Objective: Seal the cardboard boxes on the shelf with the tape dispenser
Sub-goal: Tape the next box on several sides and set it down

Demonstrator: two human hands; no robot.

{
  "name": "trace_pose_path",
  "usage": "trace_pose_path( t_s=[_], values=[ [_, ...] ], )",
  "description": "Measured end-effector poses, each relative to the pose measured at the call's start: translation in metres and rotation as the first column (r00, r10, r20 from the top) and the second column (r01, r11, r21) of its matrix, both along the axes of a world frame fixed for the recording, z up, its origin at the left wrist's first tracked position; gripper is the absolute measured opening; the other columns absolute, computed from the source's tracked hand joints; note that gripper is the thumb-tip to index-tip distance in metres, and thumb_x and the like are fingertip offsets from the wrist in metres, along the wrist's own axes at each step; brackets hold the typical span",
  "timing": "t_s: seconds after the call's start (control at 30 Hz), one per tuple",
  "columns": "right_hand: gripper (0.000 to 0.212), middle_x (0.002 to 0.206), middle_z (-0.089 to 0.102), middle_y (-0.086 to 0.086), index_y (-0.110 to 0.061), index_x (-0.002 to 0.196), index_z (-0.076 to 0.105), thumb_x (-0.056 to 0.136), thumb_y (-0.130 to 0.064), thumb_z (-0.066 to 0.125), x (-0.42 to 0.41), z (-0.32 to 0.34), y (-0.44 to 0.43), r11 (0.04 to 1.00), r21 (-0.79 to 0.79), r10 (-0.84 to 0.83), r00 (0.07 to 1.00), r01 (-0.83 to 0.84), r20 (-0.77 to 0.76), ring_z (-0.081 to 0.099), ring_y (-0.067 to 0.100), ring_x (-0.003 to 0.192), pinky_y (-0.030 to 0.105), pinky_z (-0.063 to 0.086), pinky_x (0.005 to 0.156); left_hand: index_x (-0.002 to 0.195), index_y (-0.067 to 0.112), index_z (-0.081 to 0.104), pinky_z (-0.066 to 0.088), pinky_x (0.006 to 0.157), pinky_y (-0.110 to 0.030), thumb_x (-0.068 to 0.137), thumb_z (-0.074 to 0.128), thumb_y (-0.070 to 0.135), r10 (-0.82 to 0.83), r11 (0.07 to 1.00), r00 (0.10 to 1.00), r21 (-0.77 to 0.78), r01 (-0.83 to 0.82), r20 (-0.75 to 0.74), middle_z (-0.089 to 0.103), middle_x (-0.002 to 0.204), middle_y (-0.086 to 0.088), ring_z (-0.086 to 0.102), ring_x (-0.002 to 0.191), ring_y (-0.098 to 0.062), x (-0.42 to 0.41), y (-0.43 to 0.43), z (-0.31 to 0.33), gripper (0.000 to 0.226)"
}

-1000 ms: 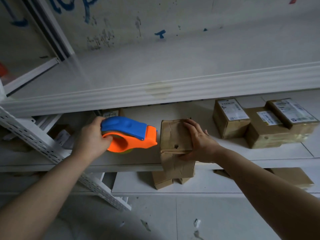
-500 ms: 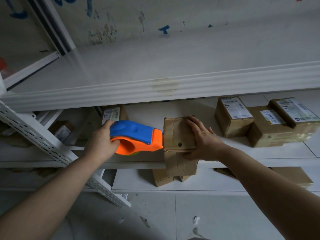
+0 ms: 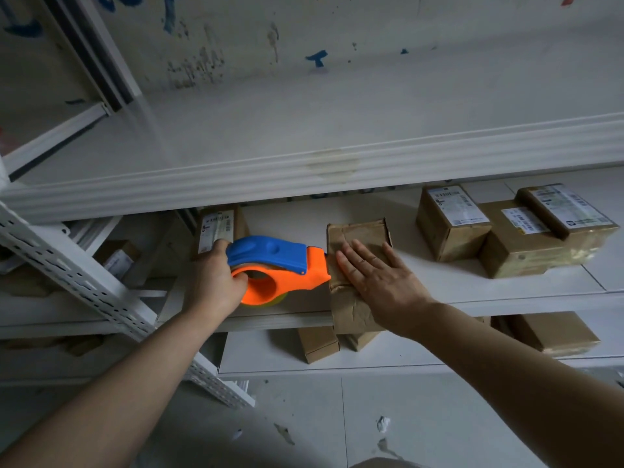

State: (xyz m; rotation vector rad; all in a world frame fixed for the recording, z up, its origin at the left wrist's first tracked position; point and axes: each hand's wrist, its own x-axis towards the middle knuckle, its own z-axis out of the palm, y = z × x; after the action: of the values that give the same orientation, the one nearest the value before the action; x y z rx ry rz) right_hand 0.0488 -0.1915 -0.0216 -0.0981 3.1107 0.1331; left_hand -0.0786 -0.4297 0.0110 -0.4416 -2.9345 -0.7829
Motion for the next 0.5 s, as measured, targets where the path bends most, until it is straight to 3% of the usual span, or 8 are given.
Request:
trace_pose_path(
  t_s=[0.17,0.3,0.5],
  values=[
    [0.065,0.161,-0.011,-0.003,-0.027,0.152,-0.012,0.099,-0.047,0.021,-0.004,-0.001,-0.004,0.995,-0.081,-0.058,0.998,0.055,-0.038,-0.011,0.017,0.148,0.05,-0.003,0.119,0.125,0.011,0.045,0.039,0.055,-0.028,0.084,0.061,0.006,-0.021,1.0,1.0,0.018,0.021,0.013,0.06,0.105,-0.015,0.056,0.081,-0.027,-0.005,0.0,-0.006,0.044],
    [0.065,0.16,-0.012,-0.005,-0.031,0.15,-0.015,0.101,-0.042,0.027,-0.007,-0.006,-0.008,0.997,-0.047,-0.059,0.998,0.058,-0.021,-0.014,0.015,0.147,0.052,-0.005,0.118,0.125,0.009,0.045,0.031,0.049,-0.022,0.085,0.062,0.007,-0.018,1.0,1.0,-0.003,0.018,-0.007,0.057,0.095,-0.009,0.049,0.073,-0.02,-0.008,-0.001,-0.011,0.044],
    [0.076,0.159,-0.019,0.004,-0.019,0.152,-0.013,0.1,-0.04,0.038,-0.007,0.003,-0.021,0.998,-0.016,-0.053,0.998,0.054,0.031,-0.019,0.022,0.146,0.055,-0.006,0.117,0.133,0.013,0.041,0.055,0.069,-0.041,0.083,0.063,0.009,-0.038,0.999,0.998,0.038,0.037,0.048,0.061,0.11,-0.014,0.062,0.09,-0.032,-0.011,-0.006,-0.021,0.055]
  ],
)
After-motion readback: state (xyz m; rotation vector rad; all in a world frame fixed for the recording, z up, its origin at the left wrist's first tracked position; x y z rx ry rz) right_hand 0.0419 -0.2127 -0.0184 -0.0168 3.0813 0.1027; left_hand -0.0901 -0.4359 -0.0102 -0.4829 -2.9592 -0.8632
